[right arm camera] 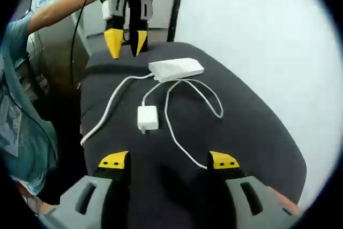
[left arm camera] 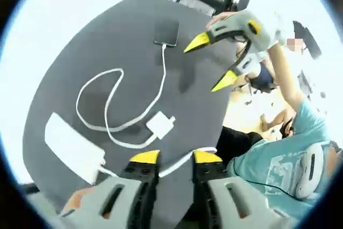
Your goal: Connect the charging cable to the phone, plug the charger into the socket, and turn on the power strip switch to charge the phone.
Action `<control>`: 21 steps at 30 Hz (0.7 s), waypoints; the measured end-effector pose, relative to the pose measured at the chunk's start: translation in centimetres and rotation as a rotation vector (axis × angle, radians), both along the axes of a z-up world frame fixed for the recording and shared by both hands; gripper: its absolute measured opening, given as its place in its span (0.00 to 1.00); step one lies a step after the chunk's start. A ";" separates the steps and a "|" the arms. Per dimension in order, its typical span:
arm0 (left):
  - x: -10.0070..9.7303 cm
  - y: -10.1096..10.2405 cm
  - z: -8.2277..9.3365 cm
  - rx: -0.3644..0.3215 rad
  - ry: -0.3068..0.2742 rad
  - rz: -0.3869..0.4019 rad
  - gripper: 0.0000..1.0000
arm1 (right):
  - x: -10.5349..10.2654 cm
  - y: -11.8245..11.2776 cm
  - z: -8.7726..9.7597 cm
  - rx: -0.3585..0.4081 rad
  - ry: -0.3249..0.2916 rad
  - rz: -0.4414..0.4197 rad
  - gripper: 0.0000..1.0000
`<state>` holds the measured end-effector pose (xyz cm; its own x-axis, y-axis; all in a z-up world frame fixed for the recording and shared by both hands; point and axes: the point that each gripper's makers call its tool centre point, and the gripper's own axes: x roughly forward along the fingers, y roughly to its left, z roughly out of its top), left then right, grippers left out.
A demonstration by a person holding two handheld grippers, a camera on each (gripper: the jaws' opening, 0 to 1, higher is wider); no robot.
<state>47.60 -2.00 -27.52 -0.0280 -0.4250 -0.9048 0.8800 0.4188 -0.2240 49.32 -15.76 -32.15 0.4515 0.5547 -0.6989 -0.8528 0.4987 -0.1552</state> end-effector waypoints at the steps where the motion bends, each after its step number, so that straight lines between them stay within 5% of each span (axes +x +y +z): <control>1: -0.3 0.9 0.0 -0.001 -0.001 0.006 0.29 | 0.0 0.4 -0.1 -0.003 0.005 0.004 0.55; 4: -1.3 3.6 -0.5 -0.030 -0.038 0.027 0.29 | 0.1 3.3 -1.8 -0.020 0.062 0.035 0.54; 10: -2.8 8.1 -1.7 -0.040 -0.021 0.066 0.28 | 1.0 7.4 -4.9 -0.038 0.118 0.046 0.50; 21: -4.4 9.8 -3.3 -0.093 0.008 0.071 0.27 | 1.2 10.0 -8.5 -0.181 0.180 0.059 0.43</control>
